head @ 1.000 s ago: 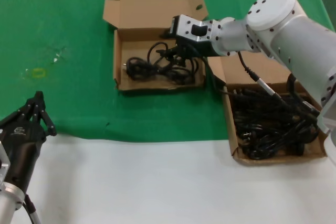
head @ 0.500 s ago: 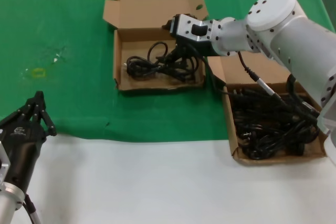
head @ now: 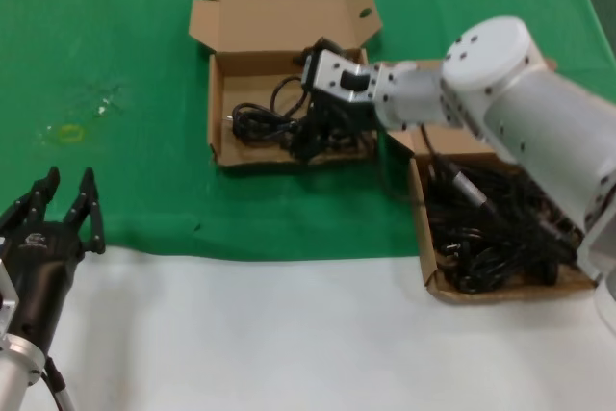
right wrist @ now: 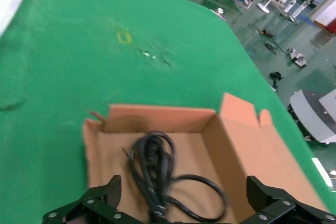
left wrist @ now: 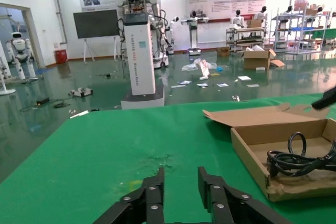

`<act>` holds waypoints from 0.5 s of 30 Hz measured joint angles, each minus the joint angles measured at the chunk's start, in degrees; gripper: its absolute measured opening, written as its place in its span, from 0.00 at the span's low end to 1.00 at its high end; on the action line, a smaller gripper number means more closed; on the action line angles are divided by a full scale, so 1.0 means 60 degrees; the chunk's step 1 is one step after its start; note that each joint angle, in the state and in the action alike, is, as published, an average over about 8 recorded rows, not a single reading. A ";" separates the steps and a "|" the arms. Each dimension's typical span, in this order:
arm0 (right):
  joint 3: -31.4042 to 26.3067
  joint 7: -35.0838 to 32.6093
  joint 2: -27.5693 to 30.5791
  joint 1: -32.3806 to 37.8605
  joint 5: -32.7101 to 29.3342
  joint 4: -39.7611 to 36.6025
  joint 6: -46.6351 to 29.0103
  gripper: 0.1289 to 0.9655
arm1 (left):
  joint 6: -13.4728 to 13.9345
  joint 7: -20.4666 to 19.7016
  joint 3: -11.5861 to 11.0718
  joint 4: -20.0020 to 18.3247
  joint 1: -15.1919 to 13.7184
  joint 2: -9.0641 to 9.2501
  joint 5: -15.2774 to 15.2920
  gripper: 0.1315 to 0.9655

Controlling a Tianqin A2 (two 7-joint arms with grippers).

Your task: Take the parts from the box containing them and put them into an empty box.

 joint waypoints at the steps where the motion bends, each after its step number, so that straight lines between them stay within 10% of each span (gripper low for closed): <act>1: 0.0118 0.0049 0.0031 -0.0142 -0.0026 0.0151 0.0060 0.73 | 0.0000 0.0000 0.0000 0.0000 0.0000 0.0000 0.0000 0.12; 15: 0.2083 0.0841 0.0544 -0.2522 -0.0472 0.2664 0.1067 0.98 | 0.0000 0.0000 0.0000 0.0000 0.0000 0.0000 -0.0001 0.37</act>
